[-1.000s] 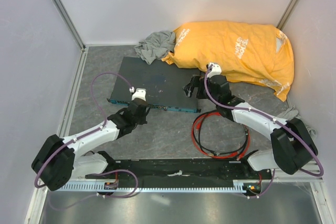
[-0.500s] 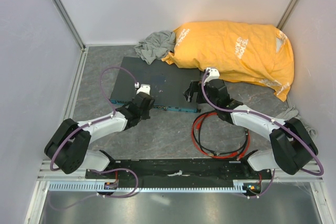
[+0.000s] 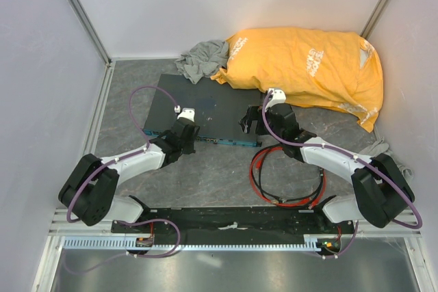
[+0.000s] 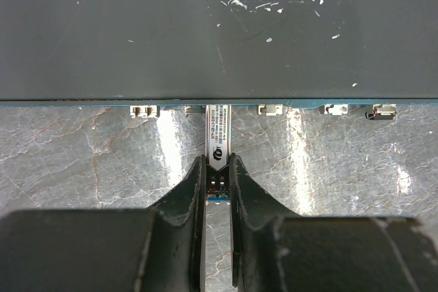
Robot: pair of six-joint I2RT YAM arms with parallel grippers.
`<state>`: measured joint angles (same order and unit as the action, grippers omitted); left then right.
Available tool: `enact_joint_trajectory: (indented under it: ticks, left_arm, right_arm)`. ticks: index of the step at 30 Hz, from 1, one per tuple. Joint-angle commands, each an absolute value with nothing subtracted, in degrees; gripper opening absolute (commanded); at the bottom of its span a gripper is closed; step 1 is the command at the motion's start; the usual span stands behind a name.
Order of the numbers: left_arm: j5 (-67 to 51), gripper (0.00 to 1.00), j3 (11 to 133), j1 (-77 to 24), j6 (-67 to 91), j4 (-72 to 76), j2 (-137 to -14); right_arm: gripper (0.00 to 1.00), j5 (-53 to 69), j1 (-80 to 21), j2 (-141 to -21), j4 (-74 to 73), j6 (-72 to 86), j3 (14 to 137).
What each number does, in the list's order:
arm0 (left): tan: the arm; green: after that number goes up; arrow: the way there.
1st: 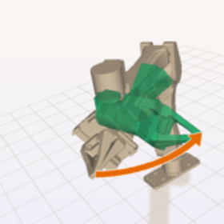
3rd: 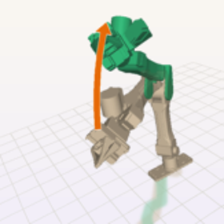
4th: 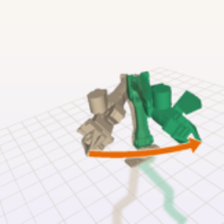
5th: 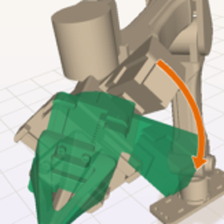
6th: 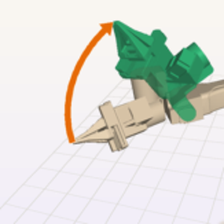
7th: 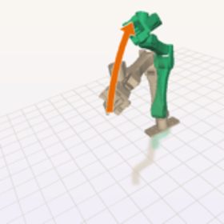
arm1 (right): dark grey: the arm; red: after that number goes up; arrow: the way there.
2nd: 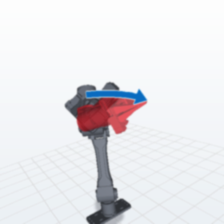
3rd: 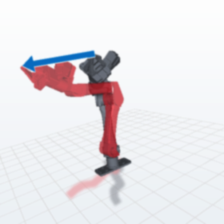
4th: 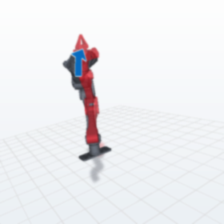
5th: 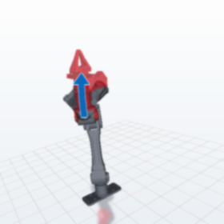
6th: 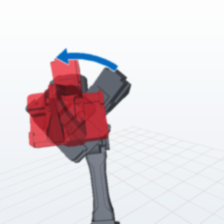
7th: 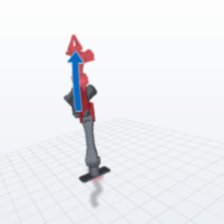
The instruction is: Insert the plug into the switch port
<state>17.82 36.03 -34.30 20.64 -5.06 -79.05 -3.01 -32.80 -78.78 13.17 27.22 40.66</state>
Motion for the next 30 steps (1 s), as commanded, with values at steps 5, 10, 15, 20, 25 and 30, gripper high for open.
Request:
enact_joint_trajectory:
  ticks: [5, 10, 15, 20, 25, 30]
  left_arm:
    - [16.8, 0.02, 38.6, -33.8, 20.0, -3.5, -80.0]
    - [15.6, 0.01, 39.4, -33.9, 20.4, -4.4, -80.0]
    - [14.4, 0.02, 39.6, -33.8, 21.4, -5.1, -79.5]
    - [14.3, 0.02, 39.9, -33.8, 21.7, -5.9, -79.0]
    - [14.2, 0.02, 40.3, -33.8, 22.4, -6.9, -80.2]
    - [14.9, 0.02, 40.1, -33.9, 23.2, -6.9, -81.3]
  right_arm:
    - [0.98, -3.9, -33.1, -78.1, 14.8, 26.6, 41.0]
    - [0.98, -3.8, -33.0, -78.3, 14.9, 26.7, 41.0]
    - [0.98, -3.8, -33.0, -78.4, 14.8, 26.8, 41.0]
    - [0.98, -3.7, -33.0, -78.5, 14.8, 26.9, 41.0]
    - [0.98, -3.6, -33.0, -78.5, 14.9, 26.9, 41.0]
    - [0.98, -3.6, -33.0, -78.5, 15.0, 26.9, 40.9]
